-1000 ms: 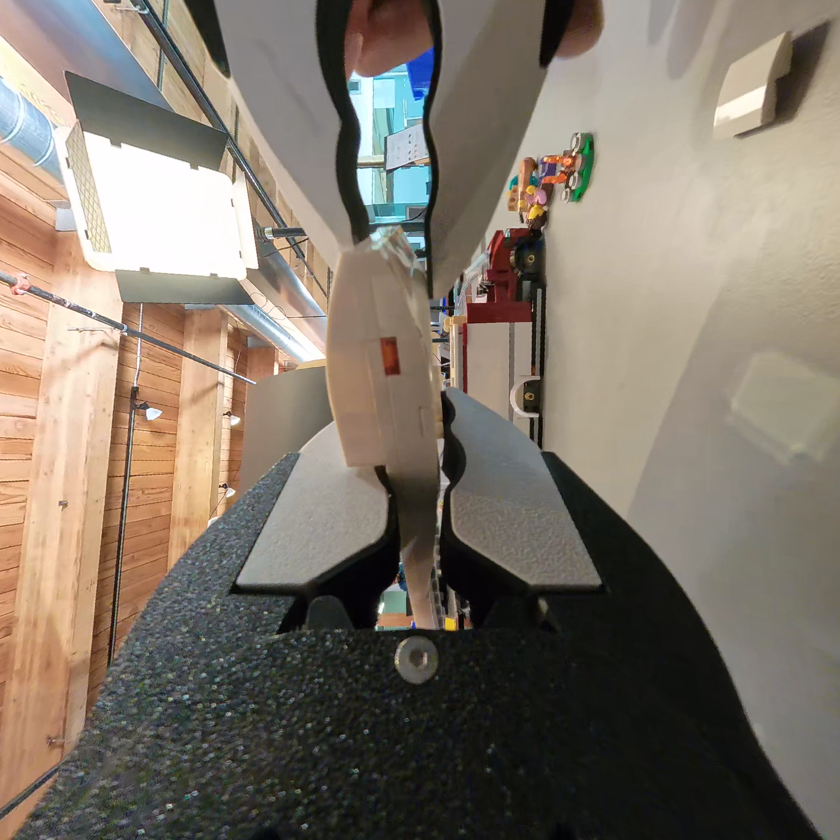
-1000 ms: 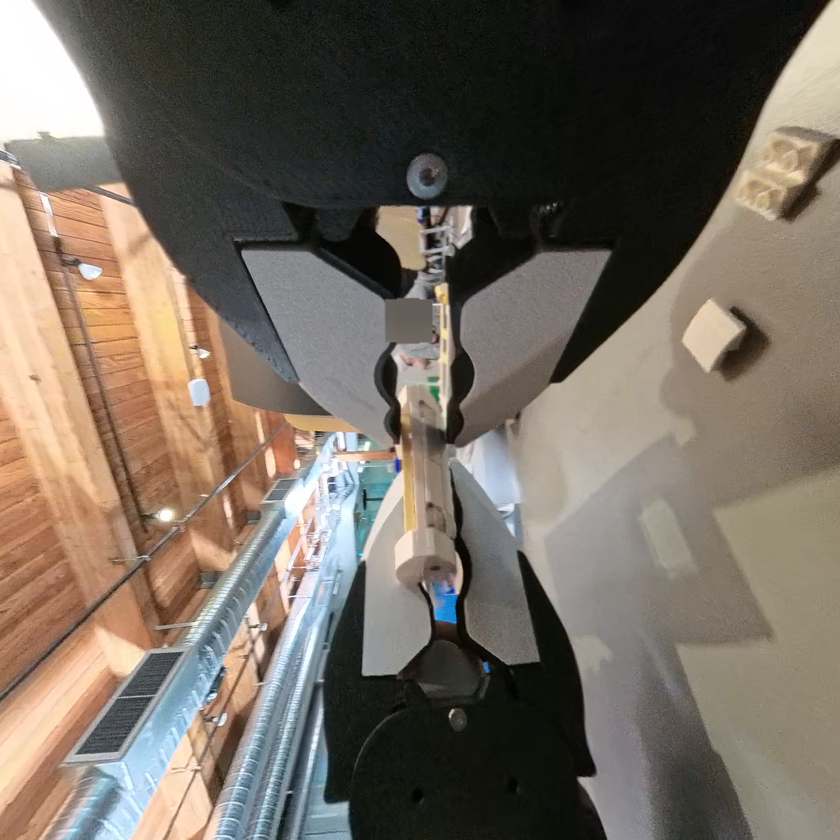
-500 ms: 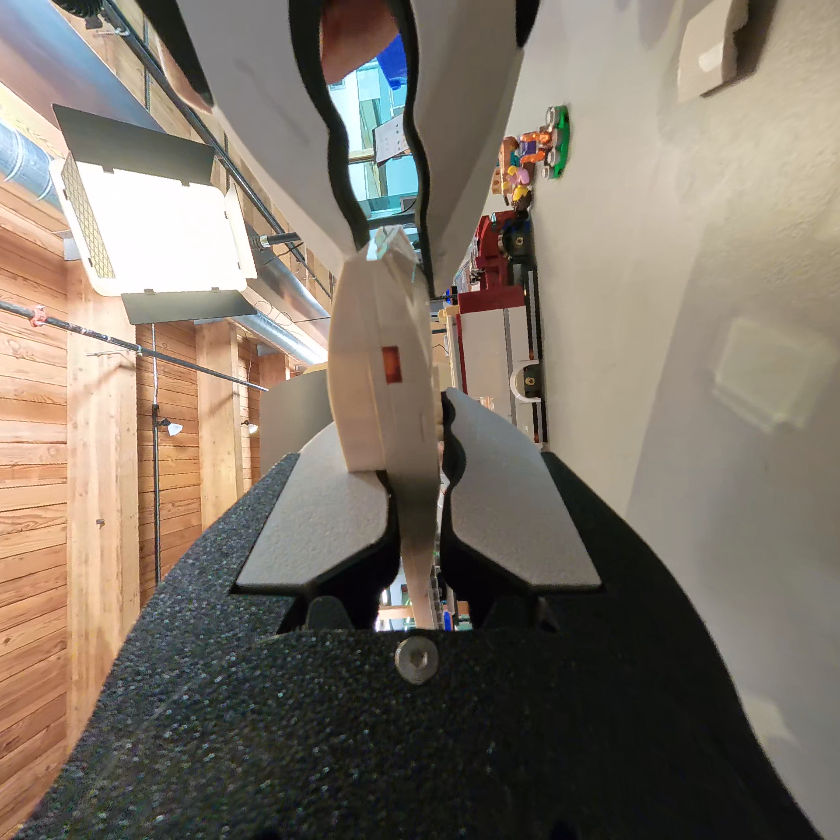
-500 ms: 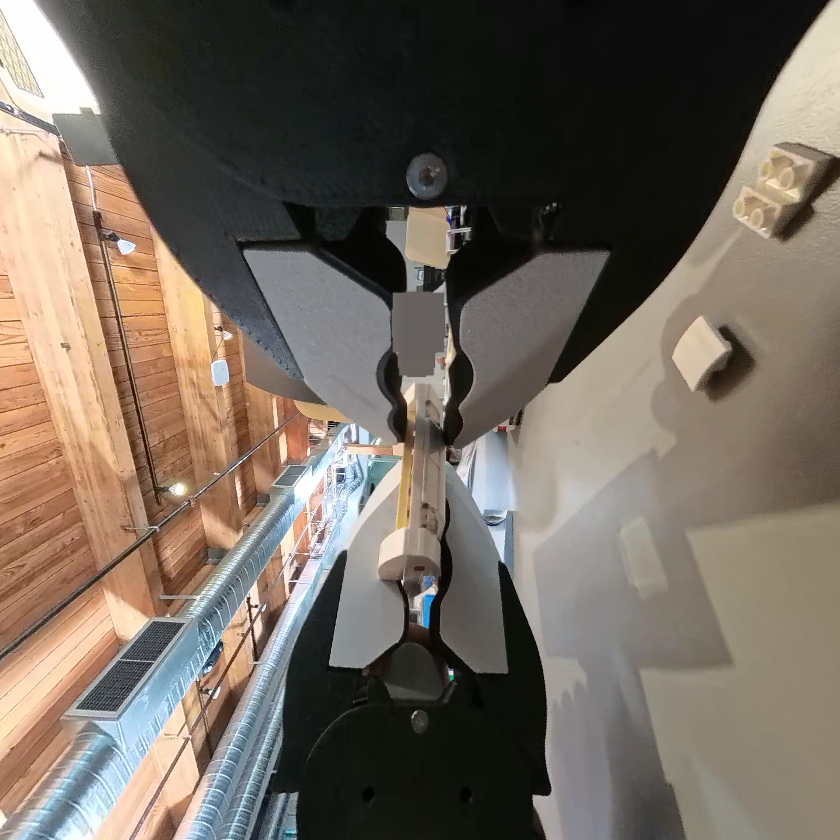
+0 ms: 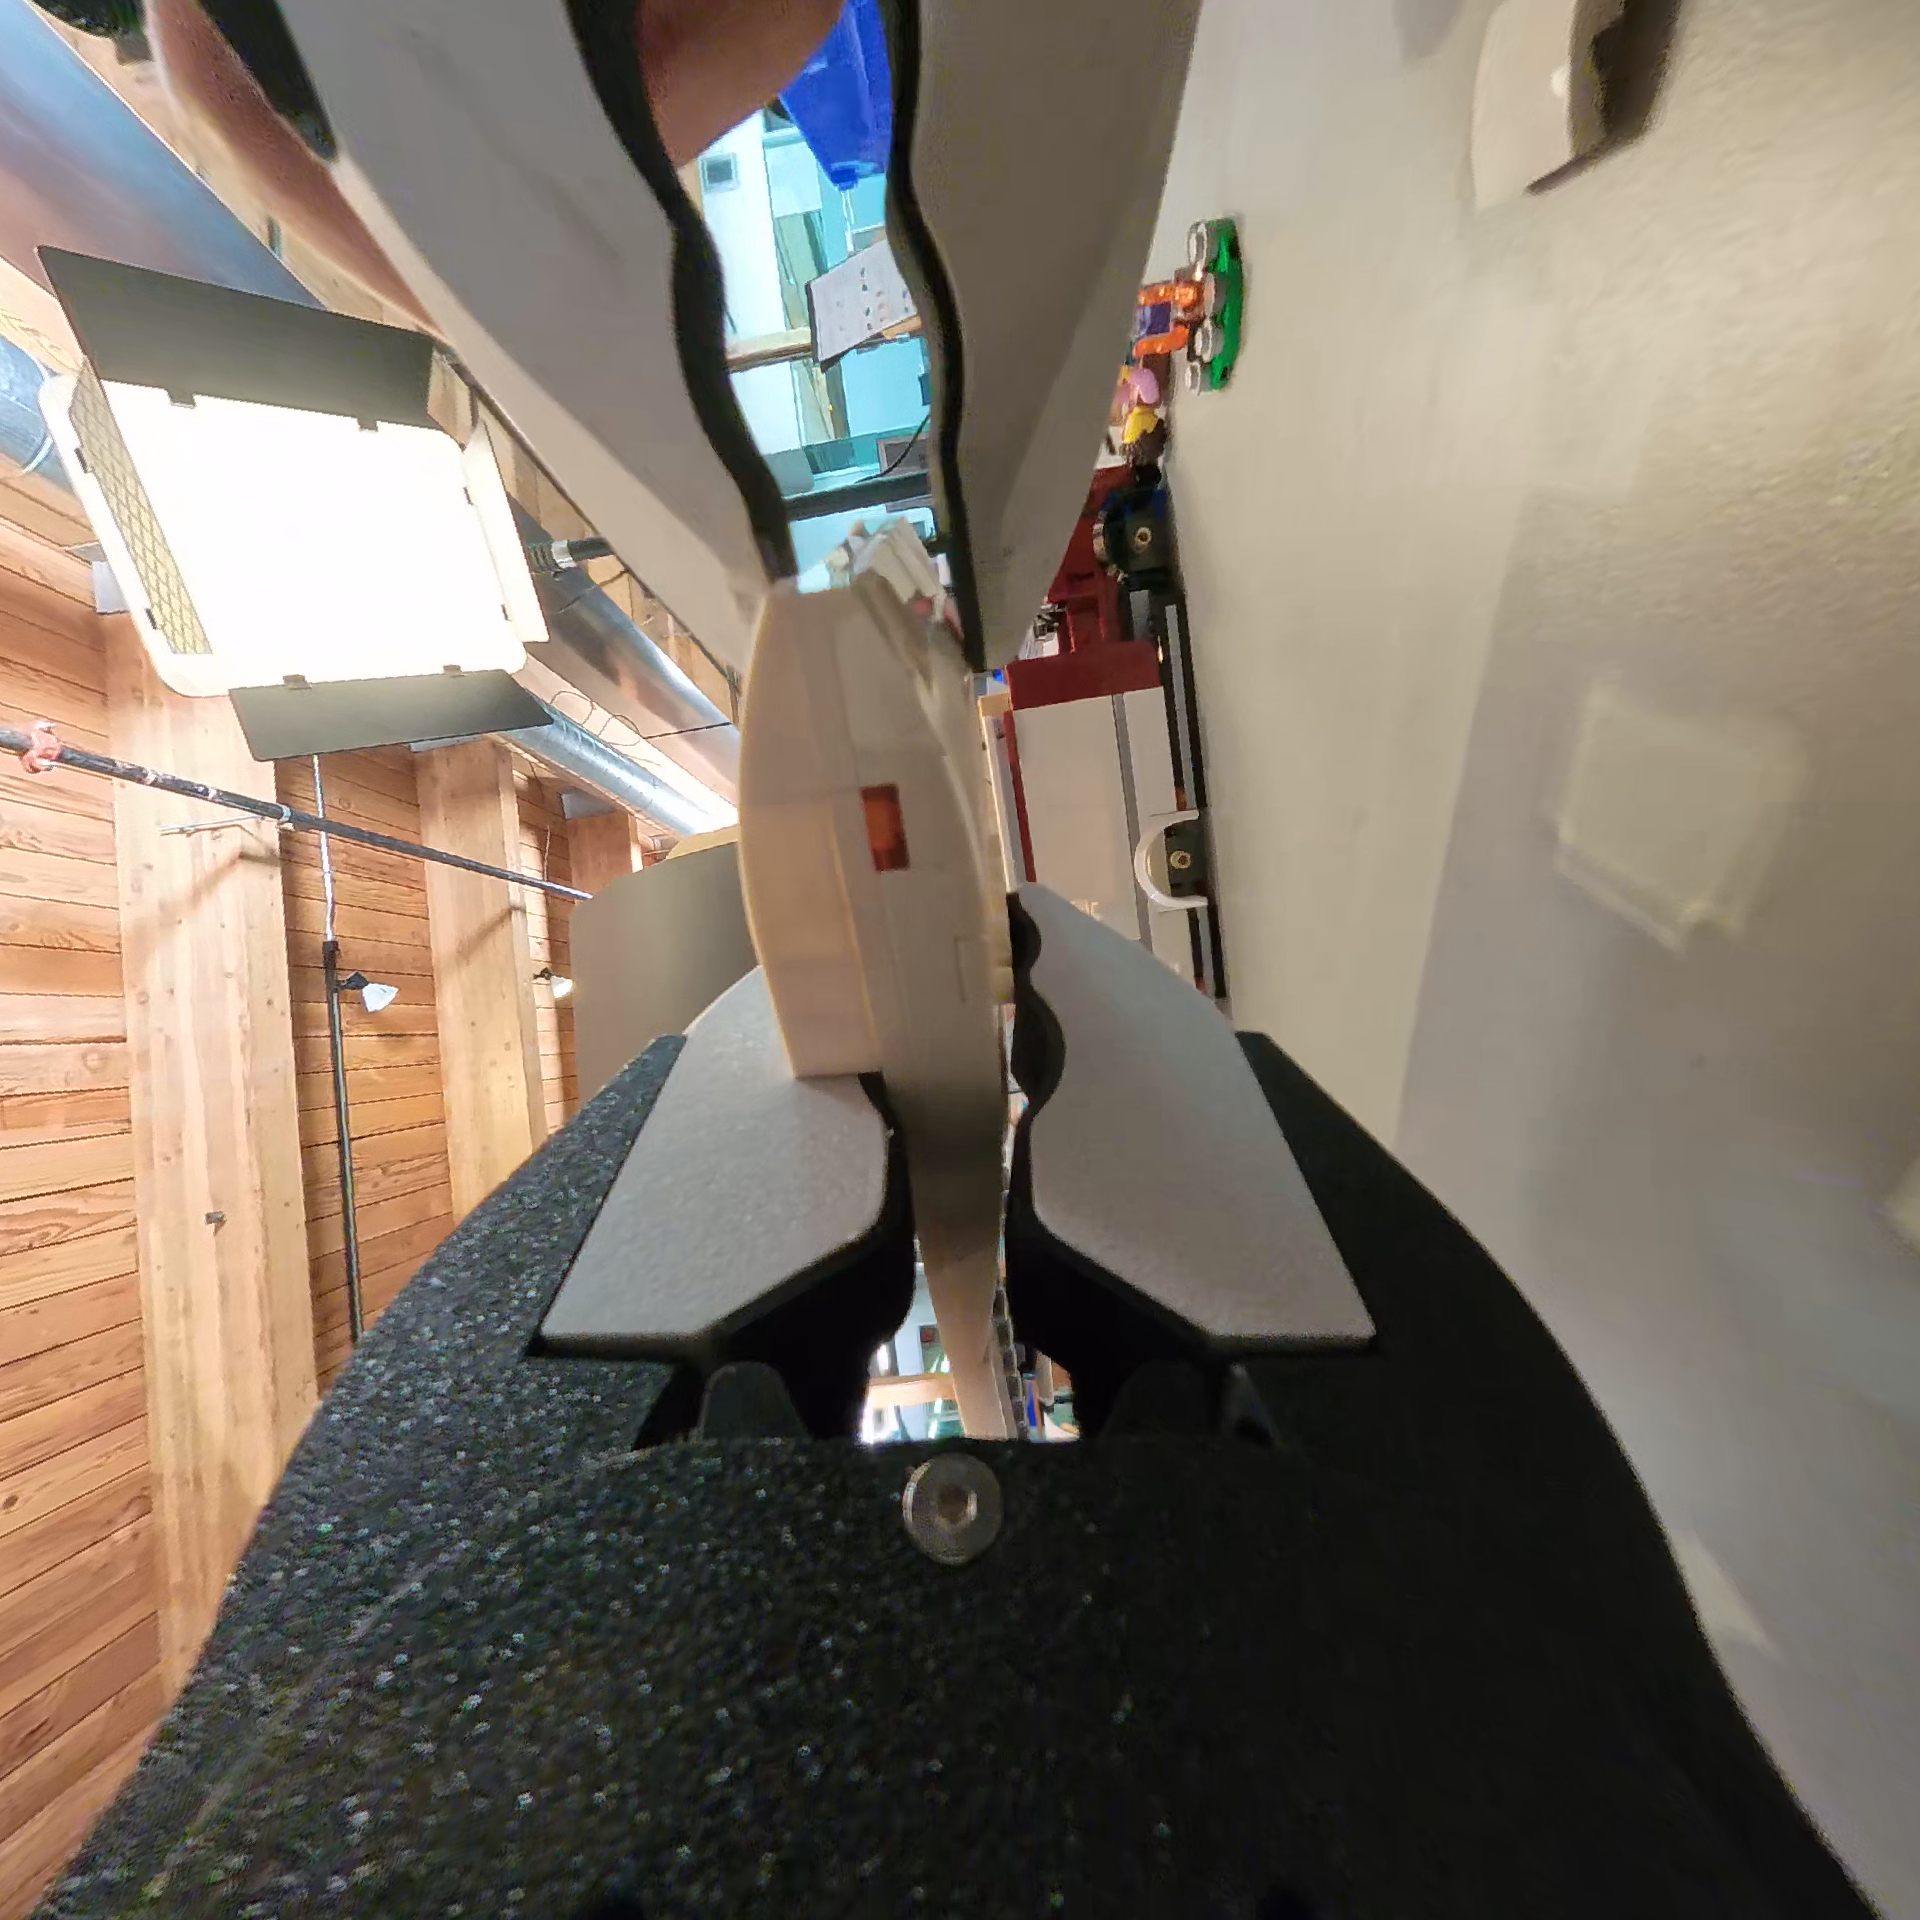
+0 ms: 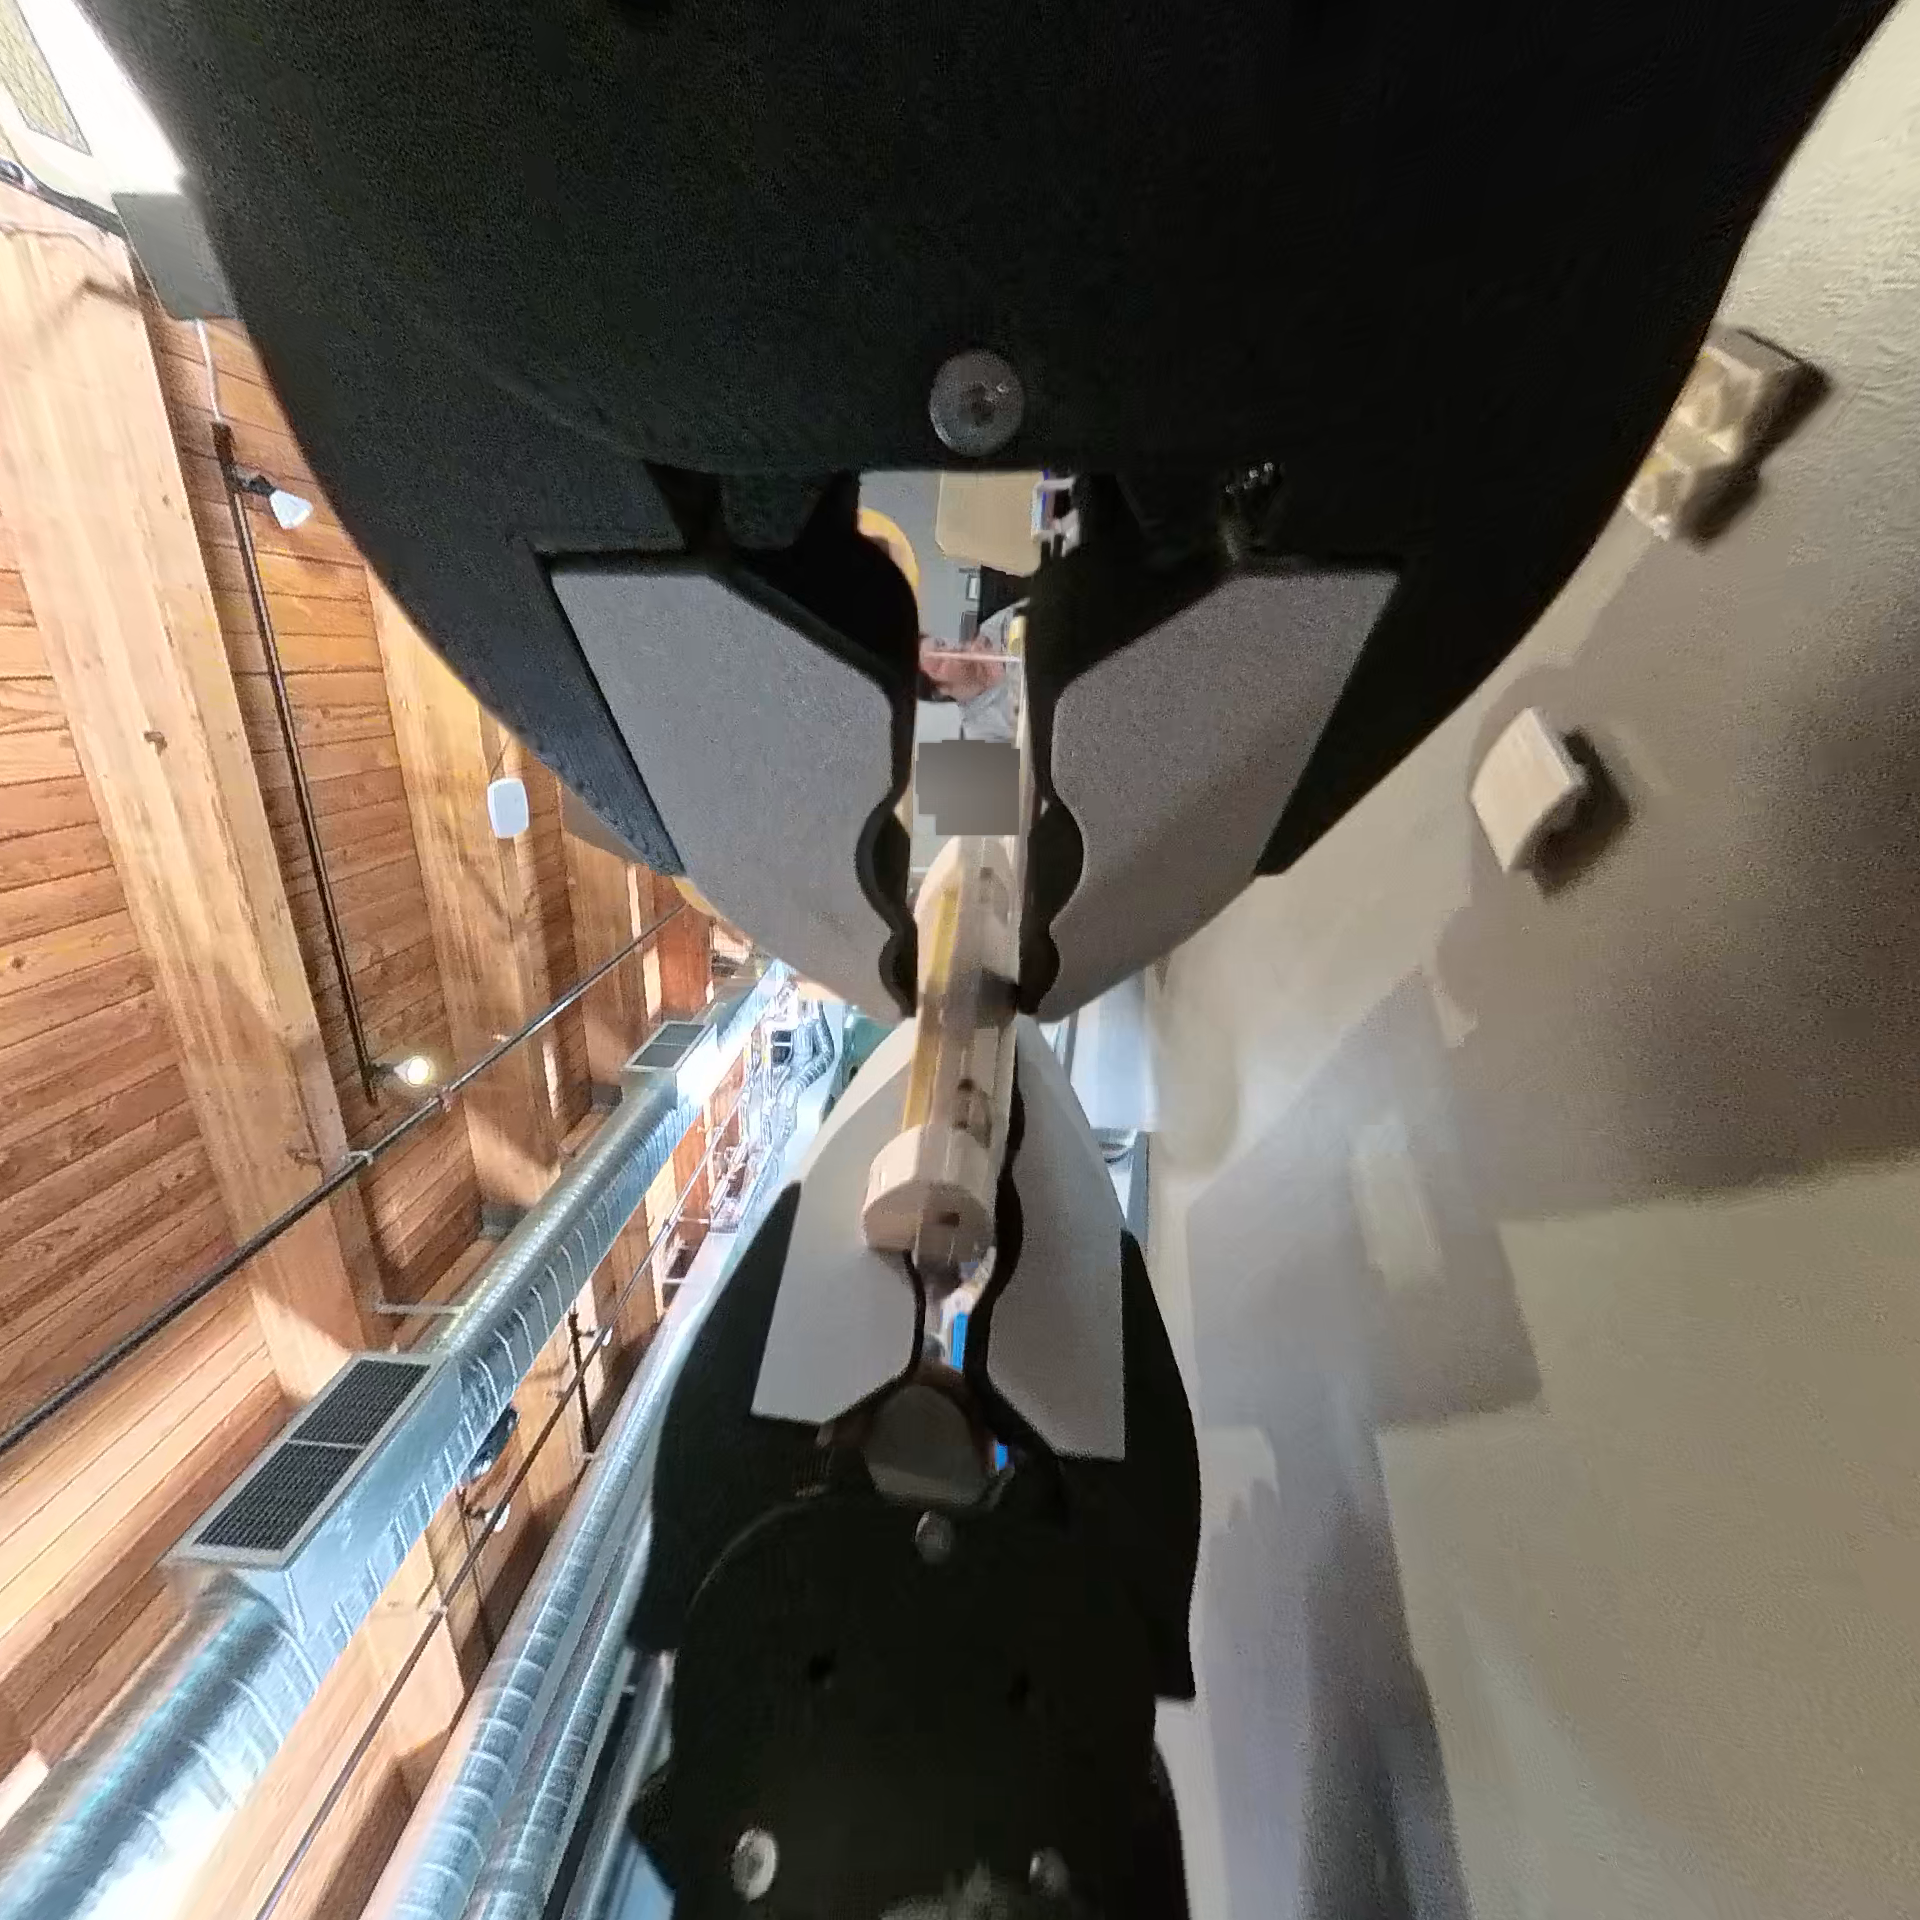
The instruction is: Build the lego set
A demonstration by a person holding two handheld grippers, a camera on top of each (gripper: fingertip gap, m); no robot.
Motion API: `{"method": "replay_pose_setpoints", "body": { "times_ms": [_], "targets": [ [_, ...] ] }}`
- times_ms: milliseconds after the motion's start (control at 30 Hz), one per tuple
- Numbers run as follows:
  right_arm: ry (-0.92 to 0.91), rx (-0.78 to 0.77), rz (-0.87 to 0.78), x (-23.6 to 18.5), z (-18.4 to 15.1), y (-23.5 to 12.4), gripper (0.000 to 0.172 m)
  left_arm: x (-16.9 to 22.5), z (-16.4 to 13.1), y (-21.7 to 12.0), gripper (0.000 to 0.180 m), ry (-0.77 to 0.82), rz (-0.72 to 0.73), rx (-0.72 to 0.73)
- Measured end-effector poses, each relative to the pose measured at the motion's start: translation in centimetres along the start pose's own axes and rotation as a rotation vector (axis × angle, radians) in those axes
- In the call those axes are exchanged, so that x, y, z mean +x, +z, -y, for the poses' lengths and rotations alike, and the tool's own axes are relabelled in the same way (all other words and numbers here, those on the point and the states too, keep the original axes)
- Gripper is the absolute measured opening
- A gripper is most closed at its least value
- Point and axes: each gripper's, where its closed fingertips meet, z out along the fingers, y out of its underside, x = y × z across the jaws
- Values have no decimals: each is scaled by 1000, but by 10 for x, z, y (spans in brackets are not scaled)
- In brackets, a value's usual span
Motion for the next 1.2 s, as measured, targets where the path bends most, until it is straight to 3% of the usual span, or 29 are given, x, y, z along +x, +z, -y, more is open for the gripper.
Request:
{"method": "replay_pose_setpoints", "body": {
  "times_ms": [33,367,833,1200],
  "targets": [
    [2,4,2,0,2,0,18,-1,0,0,15,4,3,-1],
    [-23,37,-16,-3,7,2,16,-2,2,-2,15,20,21,-10],
    [42,87,78,-13,5,7,16,10,-1,-2,15,10,-47,-15],
    [26,106,17,-6,11,4,19,8,3,-2,16,-17,-4,22]
  ]
}}
